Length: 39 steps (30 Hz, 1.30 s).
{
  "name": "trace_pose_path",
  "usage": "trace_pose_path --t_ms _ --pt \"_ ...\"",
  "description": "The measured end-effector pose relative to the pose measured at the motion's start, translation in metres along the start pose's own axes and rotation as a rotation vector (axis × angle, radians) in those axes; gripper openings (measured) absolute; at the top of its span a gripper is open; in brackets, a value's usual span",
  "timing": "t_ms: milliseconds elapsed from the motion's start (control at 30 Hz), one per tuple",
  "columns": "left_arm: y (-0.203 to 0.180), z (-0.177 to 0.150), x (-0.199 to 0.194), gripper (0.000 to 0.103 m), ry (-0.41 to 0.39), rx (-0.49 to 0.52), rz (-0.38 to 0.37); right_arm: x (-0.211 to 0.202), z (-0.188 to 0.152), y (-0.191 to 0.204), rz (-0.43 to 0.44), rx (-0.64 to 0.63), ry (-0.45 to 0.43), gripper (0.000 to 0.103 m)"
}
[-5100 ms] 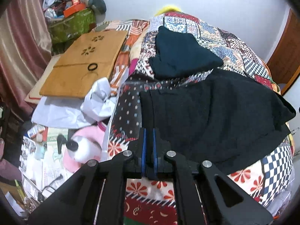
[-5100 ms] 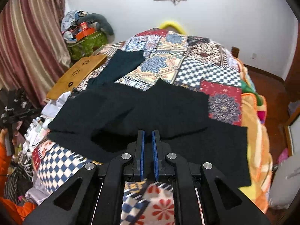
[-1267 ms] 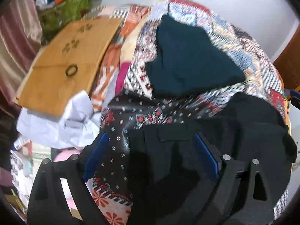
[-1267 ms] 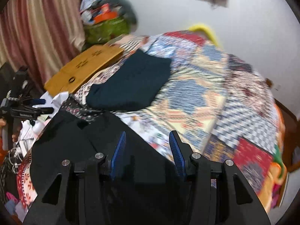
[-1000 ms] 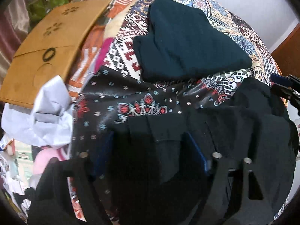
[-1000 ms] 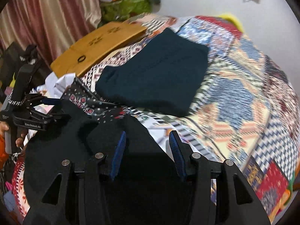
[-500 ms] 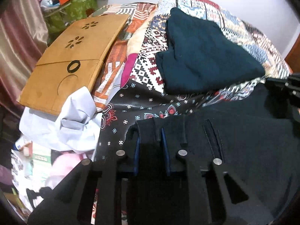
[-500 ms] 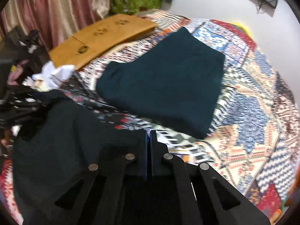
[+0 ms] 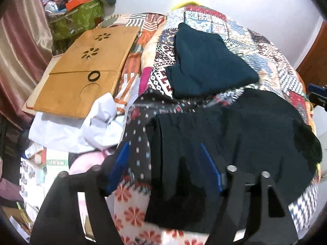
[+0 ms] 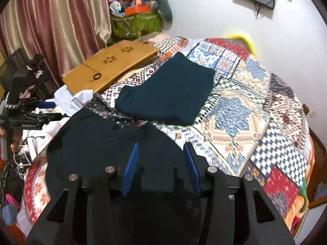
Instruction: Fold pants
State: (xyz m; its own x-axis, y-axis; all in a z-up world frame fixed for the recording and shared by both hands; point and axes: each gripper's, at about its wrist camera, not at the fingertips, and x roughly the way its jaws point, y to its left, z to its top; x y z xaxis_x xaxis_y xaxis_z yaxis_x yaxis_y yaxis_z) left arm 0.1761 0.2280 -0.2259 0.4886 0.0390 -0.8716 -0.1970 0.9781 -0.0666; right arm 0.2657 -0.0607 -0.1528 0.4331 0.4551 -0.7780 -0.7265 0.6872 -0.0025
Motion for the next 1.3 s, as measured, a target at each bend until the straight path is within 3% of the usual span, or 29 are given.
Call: trace_pose_path --t_ms 233,500,667,800,867,1000,1067,1133,1200,1300 --pt "-0.004 -0.043 -0.004 0.076 0.095 -0.105 -0.073 -0.042 -0.06 0.004 -0.025 0.066 -0.047 0.042" --pt "-0.012 -0.075 0.019 0.076 0.203 -0.307 -0.18 -0.041 -0.114 0.007 0.0 0.113 0.021 0.042" --pt "-0.016 -0.083 0.026 0.079 0.239 -0.394 -0.203 -0.028 -0.12 0.019 0.026 0.079 0.055 0.042" --pt "-0.019 -0.088 0.029 0.084 0.261 -0.438 -0.268 -0.017 -0.121 0.033 0.067 0.048 0.065 0.043" --pt "-0.02 -0.088 0.034 0.085 0.264 -0.444 -0.275 -0.01 -0.12 0.042 0.075 0.017 0.068 0.051" --pt "-0.017 -0.08 0.047 0.083 0.268 -0.491 -0.289 0.001 -0.11 0.057 0.066 -0.049 0.046 0.051" --pt "-0.02 -0.074 0.05 0.066 0.252 -0.469 -0.278 0.006 -0.105 0.062 0.083 -0.062 0.043 0.051" --pt "-0.028 -0.067 0.049 0.038 0.224 -0.407 -0.227 0.013 -0.1 0.067 0.098 -0.072 0.04 0.051" --pt "-0.033 -0.064 0.046 0.024 0.196 -0.366 -0.168 0.018 -0.098 0.074 0.097 -0.094 0.024 0.049" --pt "-0.033 -0.058 0.035 0.014 0.146 -0.337 -0.128 0.017 -0.095 0.077 0.116 -0.097 0.01 0.023"
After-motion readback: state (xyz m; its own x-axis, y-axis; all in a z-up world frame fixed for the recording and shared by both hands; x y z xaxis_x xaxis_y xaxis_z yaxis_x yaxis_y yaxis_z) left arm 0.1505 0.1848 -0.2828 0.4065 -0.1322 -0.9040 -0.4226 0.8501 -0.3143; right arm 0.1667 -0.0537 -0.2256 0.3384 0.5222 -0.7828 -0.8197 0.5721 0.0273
